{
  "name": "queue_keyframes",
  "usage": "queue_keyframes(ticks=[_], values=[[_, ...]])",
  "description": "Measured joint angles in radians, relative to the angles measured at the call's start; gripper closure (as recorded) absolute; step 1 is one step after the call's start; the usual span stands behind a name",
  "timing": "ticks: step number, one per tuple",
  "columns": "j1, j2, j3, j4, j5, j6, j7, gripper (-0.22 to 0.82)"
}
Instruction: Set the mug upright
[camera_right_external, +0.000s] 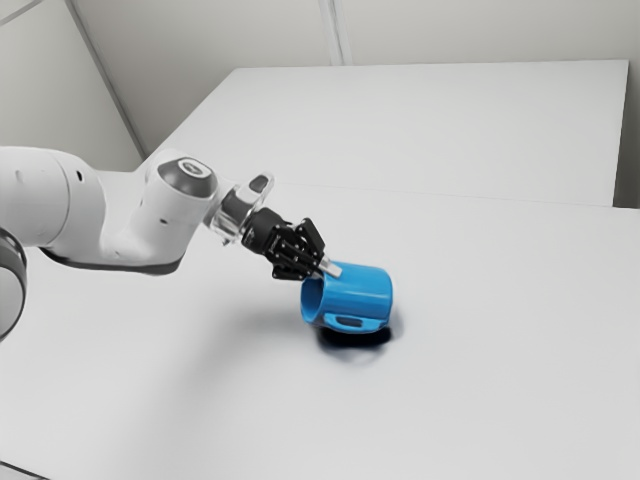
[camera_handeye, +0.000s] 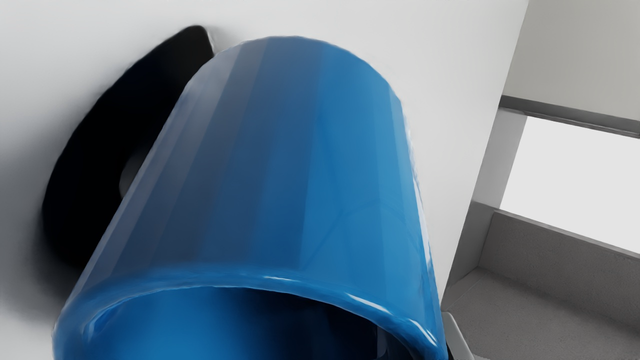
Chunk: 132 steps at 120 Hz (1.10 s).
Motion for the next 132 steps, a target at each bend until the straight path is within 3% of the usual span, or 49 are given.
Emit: queue_keyframes(ticks=[36,64,96,117,132], values=[[0.010,-0.036,0.003,0.024,0.051,0.002,-0.006,0.78],[0.014,-0.096,0.002,0.058,0.317,0.032,-0.014,0.79],[-0.018,-0.190,-0.061,0.056,0.682,0.030,-0.066,0.79],[-0.016,-0.190,-0.122,0.104,0.926,-0.043,-0.143,0.79],[-0.023,-0.133,-0.143,0.178,1.018,-0.143,-0.226,0.79]])
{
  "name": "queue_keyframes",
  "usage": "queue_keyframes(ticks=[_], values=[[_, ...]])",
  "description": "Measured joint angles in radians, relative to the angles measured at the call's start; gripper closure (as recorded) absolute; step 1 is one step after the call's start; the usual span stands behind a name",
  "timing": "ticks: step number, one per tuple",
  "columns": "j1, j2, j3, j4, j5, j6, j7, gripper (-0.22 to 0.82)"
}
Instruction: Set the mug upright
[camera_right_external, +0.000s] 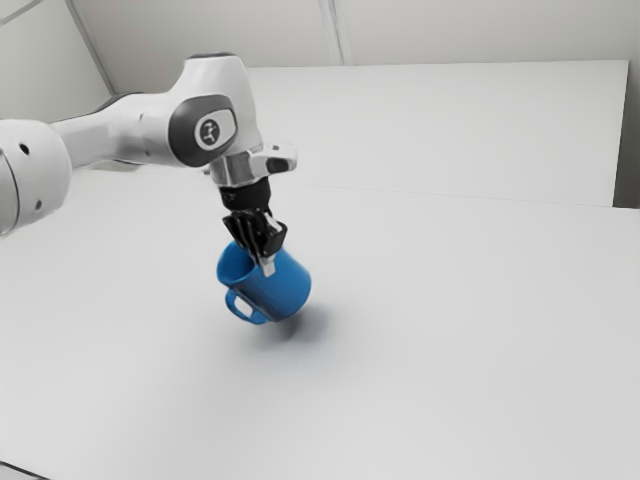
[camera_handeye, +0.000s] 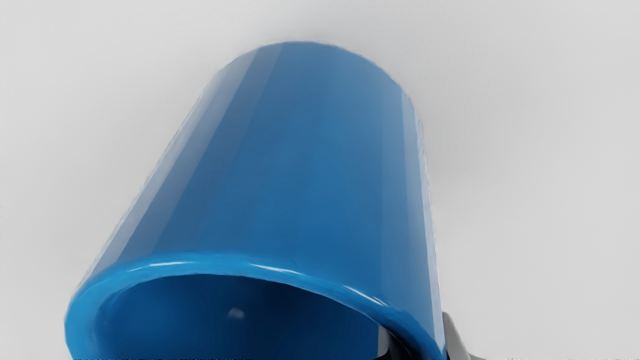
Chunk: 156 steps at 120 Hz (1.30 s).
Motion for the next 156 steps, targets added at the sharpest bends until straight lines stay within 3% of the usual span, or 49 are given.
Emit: queue_keyframes(ticks=[41,74,156], values=[[0.017,0.192,-0.087,0.279,0.059,-0.331,-0.267,0.79],[0.051,0.373,-0.131,0.500,0.080,-0.469,-0.410,0.79],[0.073,0.511,-0.178,0.624,0.069,-0.281,-0.565,0.79]])
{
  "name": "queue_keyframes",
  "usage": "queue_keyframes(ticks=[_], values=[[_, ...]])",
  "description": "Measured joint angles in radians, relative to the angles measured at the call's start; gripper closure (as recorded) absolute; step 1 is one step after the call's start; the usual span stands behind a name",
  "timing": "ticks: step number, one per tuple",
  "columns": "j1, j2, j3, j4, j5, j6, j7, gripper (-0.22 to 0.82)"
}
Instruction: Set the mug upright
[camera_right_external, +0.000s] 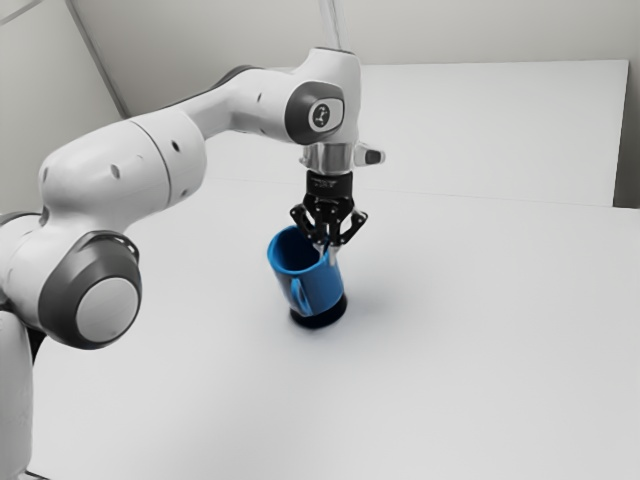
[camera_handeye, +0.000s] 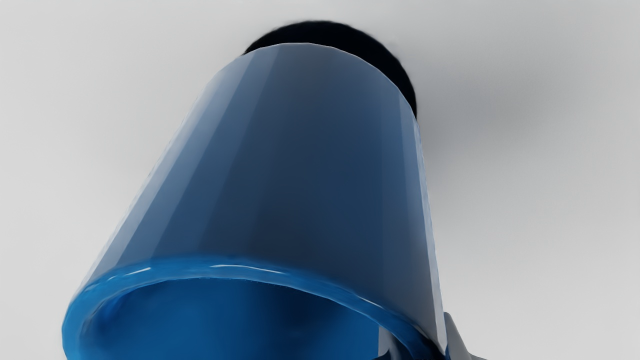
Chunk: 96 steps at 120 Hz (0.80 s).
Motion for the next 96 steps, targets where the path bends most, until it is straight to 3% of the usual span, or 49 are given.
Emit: queue_keyframes(ticks=[83,96], values=[[0.083,0.012,-0.028,-0.031,0.000,0.046,-0.052,0.79],[0.089,0.012,-0.030,-0.036,-0.006,0.047,-0.055,0.74]])
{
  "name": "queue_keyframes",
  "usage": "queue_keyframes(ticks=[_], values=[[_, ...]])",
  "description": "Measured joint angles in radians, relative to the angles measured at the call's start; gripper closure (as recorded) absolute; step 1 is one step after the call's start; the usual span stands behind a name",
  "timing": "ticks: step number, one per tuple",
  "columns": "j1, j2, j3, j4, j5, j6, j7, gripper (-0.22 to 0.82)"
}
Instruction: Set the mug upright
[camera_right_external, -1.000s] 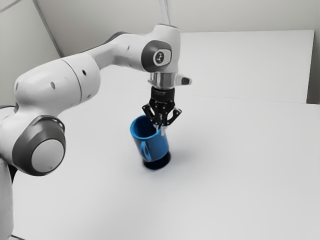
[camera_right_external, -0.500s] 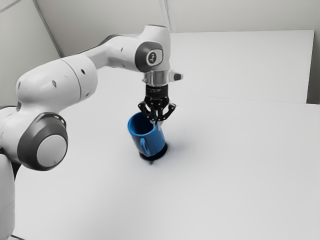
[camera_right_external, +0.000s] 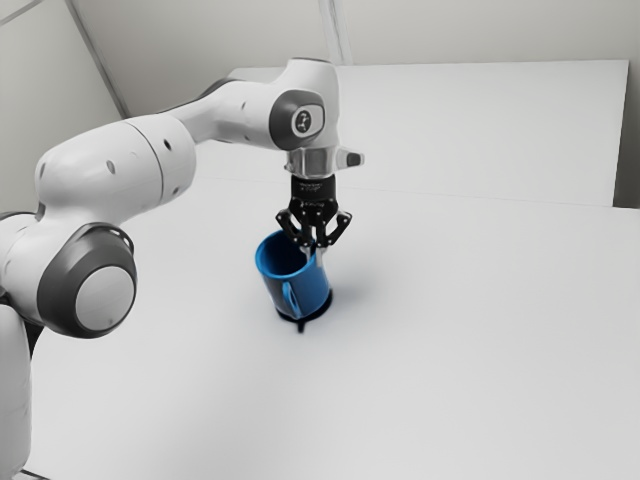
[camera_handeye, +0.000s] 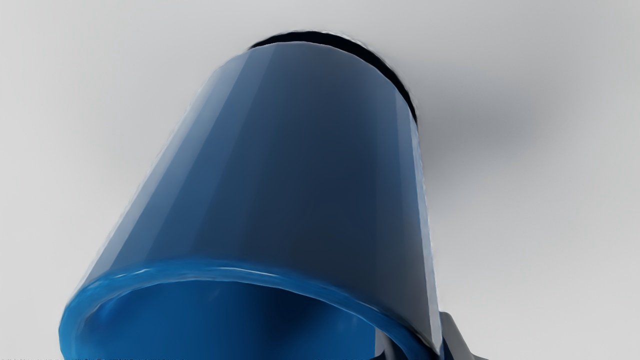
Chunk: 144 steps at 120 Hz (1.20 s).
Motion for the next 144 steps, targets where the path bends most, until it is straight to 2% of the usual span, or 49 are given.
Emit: queue_keyframes(ticks=[24,49,64,74,93,110,144], values=[[0.011,-0.015,0.000,-0.033,-0.009,-0.002,-0.004,0.66],[0.009,-0.041,0.000,-0.038,-0.012,-0.005,-0.008,0.33],[0.013,-0.104,0.001,-0.040,-0.012,0.000,-0.007,0.21],[0.037,-0.187,0.006,-0.086,-0.011,0.033,0.013,0.15],[0.081,-0.319,0.032,-0.153,-0.007,0.107,0.103,0.09],[0.104,-0.388,0.056,-0.175,0.001,0.144,0.207,0.06],[0.144,-0.369,0.064,-0.076,0.004,0.170,0.401,0.03]])
